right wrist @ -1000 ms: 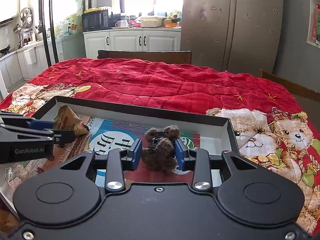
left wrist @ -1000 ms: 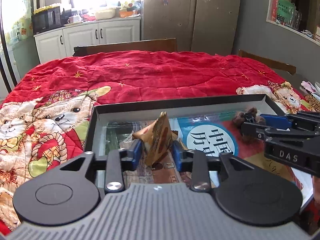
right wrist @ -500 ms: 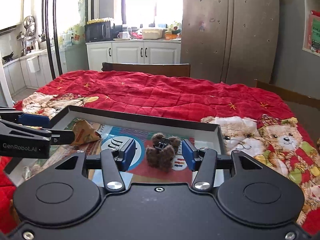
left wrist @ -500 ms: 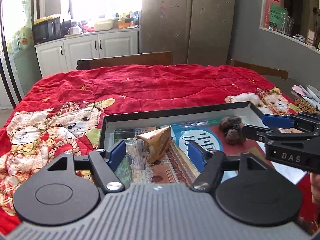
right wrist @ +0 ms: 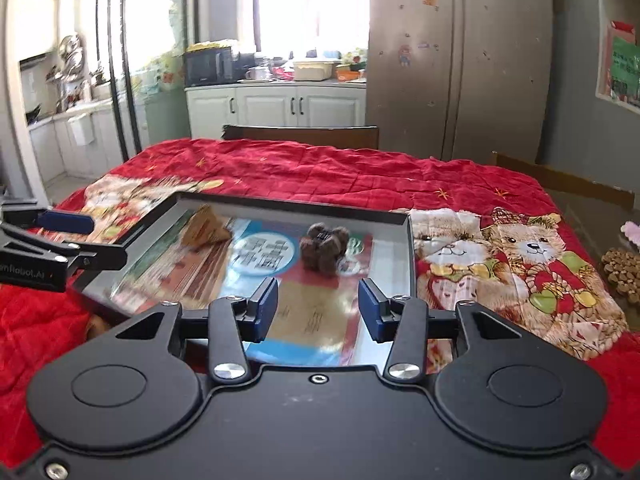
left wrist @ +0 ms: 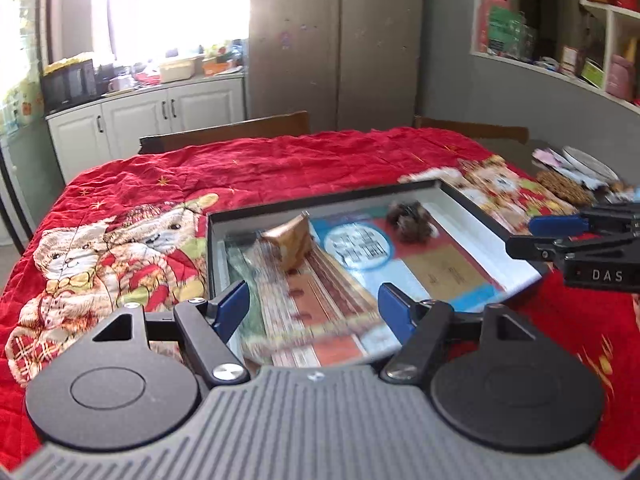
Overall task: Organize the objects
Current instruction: 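Grasp the black-and-white scrunchie with the left gripper and lift it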
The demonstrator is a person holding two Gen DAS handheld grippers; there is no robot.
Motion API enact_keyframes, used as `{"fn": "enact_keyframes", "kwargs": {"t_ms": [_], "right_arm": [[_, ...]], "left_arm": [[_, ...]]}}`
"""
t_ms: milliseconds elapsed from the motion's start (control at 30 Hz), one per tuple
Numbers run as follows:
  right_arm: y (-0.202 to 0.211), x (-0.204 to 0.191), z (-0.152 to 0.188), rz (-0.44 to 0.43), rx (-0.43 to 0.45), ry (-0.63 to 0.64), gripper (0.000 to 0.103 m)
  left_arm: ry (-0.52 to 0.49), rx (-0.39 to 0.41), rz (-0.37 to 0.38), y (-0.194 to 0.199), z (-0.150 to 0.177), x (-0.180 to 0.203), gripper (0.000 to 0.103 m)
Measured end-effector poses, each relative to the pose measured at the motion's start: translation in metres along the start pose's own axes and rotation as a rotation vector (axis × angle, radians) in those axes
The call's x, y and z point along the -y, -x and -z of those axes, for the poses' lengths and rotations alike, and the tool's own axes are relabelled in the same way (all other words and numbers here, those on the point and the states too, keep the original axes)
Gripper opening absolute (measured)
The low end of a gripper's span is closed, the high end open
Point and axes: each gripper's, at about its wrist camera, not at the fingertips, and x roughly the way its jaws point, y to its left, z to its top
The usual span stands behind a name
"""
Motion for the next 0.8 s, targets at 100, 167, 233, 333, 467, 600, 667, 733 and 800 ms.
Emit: {"fn": "enact_keyframes", "kwargs": {"t_ms": [100, 167, 233, 333, 467, 600, 667, 733, 800], "right_arm": [[0.016, -0.012, 0.013, -0.006, -0.003, 0.034, 0.039], [0.025, -0.017, 0.023, -0.021, -0.009, 0.035, 0.038], [0.034, -0.022, 0.033, -0.043, -0.019, 0.026, 0.036], [0.047, -0.028, 0.049, -0.067, -0.031, 0.021, 0.033], [0.063, -0.035, 0.069, -0.078, -0.038, 0.039, 0.03], [0.075, -0.038, 0.084, -0.112, -0.053, 0.017, 0.026], [0.079, -0.042, 0.091, -0.125, -0.063, 0.018, 0.024], [0.082, -0.046, 0.097, -0.134, -0.076, 0.031, 0.024], [0.079, -0.049, 0.1, -0.135, -0.089, 0.044, 0.024]], "left_arm": [[-0.016, -0.002, 0.036, 0.013, 0.013, 0.003, 0.081], [-0.023, 0.002, 0.059, 0.022, 0.021, 0.004, 0.081], [-0.044, 0.011, 0.077, 0.031, 0.028, 0.006, 0.081], [-0.1, 0.033, 0.091, 0.044, 0.041, 0.012, 0.081], [-0.173, 0.045, 0.119, 0.057, 0.056, 0.017, 0.079], [-0.205, 0.031, 0.163, 0.059, 0.067, 0.019, 0.067], [-0.217, 0.019, 0.192, 0.06, 0.072, 0.02, 0.06], [-0.24, 0.012, 0.22, 0.059, 0.077, 0.023, 0.054], [-0.267, 0.007, 0.233, 0.058, 0.08, 0.026, 0.048]]}}
